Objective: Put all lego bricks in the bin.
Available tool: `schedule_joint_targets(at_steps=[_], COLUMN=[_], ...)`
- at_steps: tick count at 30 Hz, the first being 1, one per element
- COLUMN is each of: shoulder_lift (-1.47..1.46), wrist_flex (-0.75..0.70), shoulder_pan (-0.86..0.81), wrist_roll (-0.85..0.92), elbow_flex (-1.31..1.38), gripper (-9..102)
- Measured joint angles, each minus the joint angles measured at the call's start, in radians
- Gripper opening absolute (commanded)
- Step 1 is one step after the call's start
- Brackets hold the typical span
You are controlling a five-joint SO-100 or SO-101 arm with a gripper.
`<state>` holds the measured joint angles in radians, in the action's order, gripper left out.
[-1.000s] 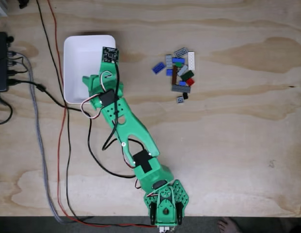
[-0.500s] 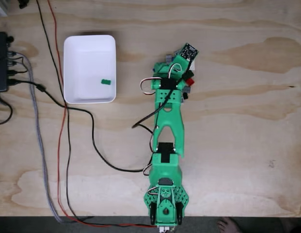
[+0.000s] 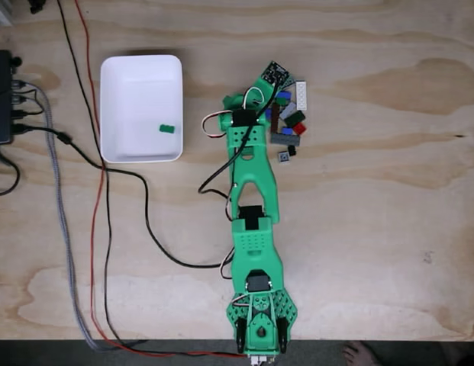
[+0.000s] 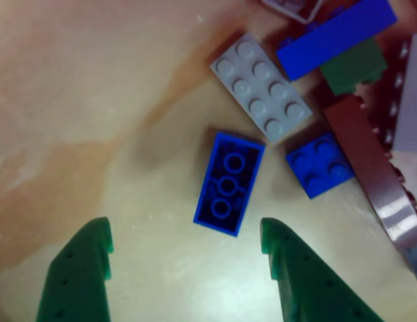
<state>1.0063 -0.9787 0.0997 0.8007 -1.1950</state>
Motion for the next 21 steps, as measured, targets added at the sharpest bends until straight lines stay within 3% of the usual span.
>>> schedule_joint_targets(at_steps=[6, 9, 16, 21], shoulder_lift=[-0.071, -0.089, 0.04, 0.316], wrist_flex=[0.06, 0.089, 0.206, 0.163], shoulder_pan=[-0.014, -0.014, -0.012, 0.011], wrist_roll=[0.029, 0.052, 0.049, -0.002], elbow_flex=[0.04, 0.054, -0.166, -0.288], gripper=[21, 0, 0, 0])
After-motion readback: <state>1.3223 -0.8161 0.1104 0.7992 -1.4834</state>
